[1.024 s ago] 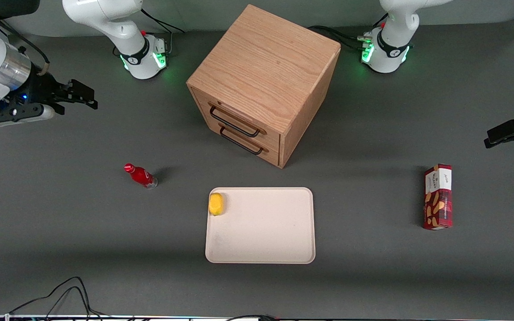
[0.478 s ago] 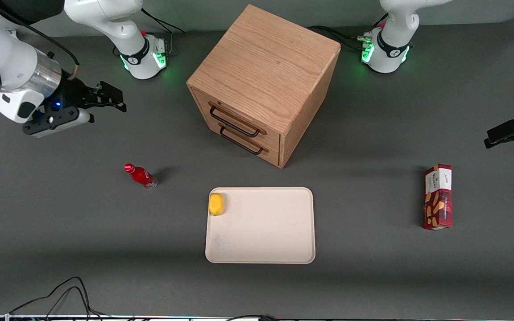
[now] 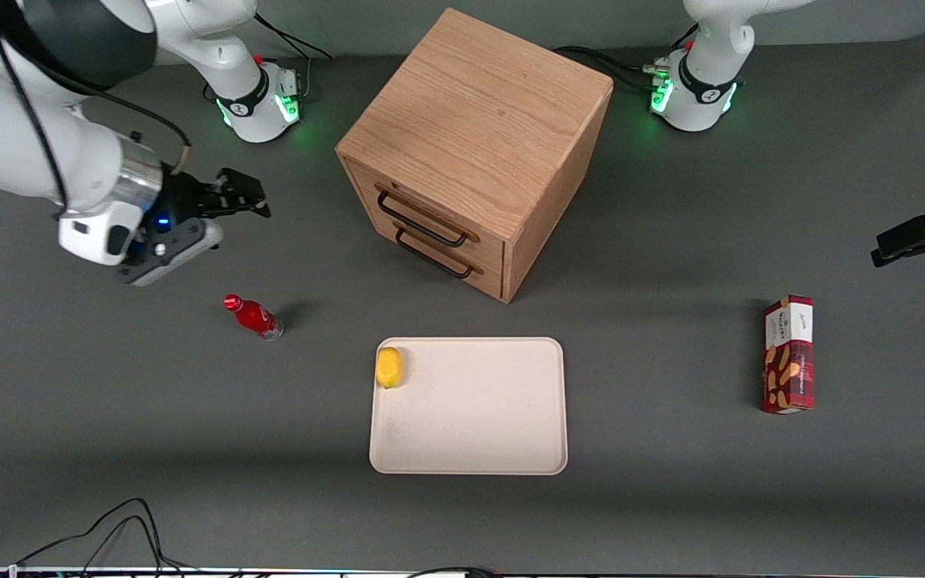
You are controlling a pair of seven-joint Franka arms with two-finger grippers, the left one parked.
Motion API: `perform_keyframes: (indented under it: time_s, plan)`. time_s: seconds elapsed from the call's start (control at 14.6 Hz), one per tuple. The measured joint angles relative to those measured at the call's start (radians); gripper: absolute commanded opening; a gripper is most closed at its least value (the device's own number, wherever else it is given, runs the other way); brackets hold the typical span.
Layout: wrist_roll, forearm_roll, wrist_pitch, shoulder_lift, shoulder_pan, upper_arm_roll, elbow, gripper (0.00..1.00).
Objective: Open upper drawer
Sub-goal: 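Lower the right gripper onto the black handle of the upper drawer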
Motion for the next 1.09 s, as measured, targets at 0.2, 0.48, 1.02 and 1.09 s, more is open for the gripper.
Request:
perform_keyframes:
  time_s: [0.2,0.48,1.02,1.09]
  plan:
    - [-0.074,0.004,0.011,0.052,0.013,0.081,0.007,1.00]
    - [-0.097,0.004,0.067,0.158,0.015,0.183,0.042,1.00]
    - [-0.221,-0.004,0.211,0.279,0.085,0.219,0.076,1.00]
    - [-0.224,-0.011,0.216,0.296,0.093,0.220,0.088,1.00]
